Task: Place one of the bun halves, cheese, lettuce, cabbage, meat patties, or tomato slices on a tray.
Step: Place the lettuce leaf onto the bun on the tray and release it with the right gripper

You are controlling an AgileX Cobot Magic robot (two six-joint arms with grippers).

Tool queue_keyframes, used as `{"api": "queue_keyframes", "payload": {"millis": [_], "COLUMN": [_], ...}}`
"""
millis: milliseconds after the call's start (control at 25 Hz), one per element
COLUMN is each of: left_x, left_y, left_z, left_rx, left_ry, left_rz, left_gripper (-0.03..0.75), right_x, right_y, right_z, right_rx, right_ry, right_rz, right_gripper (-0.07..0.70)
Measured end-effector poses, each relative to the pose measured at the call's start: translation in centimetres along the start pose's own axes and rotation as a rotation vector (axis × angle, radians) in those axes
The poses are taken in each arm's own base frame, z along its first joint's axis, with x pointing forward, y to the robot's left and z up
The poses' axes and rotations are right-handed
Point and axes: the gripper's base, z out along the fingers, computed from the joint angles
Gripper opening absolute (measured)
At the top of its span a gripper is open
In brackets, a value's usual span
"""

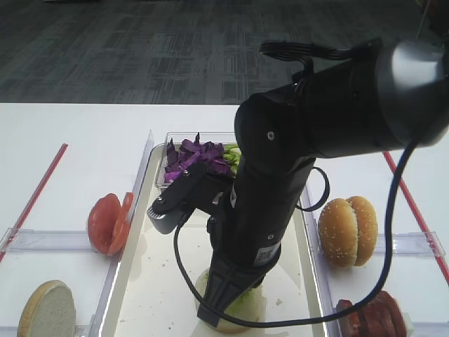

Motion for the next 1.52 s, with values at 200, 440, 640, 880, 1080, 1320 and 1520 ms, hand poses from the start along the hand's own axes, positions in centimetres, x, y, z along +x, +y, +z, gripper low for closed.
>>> {"api": "queue_keyframes", "payload": {"millis": [200, 440, 640, 880, 1080, 1320, 1520], "left_x": [0.00, 0.00, 0.00, 0.00, 0.00, 0.00, 0.00], "left_y": [0.00, 0.00, 0.00, 0.00, 0.00, 0.00, 0.00], "left_z": [0.00, 0.00, 0.00, 0.00, 0.00, 0.00, 0.00], "left_rx": [0.000, 0.000, 0.000, 0.000, 0.000, 0.000, 0.000], "left_ry": [0.000, 0.000, 0.000, 0.000, 0.000, 0.000, 0.000], "left_rz": [0.000, 0.000, 0.000, 0.000, 0.000, 0.000, 0.000], "left_gripper": [0.271, 0.271, 0.271, 0.271, 0.271, 0.271, 0.271], "right_x": [0.01, 0.03, 0.05, 0.05, 0.05, 0.00, -0.18], "right_y": [-0.02, -0.01, -0.02, -0.02, -0.02, -0.07, -0.05], "right_z": [0.00, 0.00, 0.00, 0.00, 0.00, 0.00, -0.81], "right_rx": [0.002, 0.001, 0.002, 0.002, 0.003, 0.007, 0.024], "right_ry": [0.002, 0.004, 0.006, 0.006, 0.006, 0.000, -0.040], "right_rz": [-0.001, 0.003, 0.002, 0.012, 0.014, 0.012, 0.006], "right_gripper": [0.029, 0.050, 0.055, 0.116, 0.162, 0.205, 0.288]}}
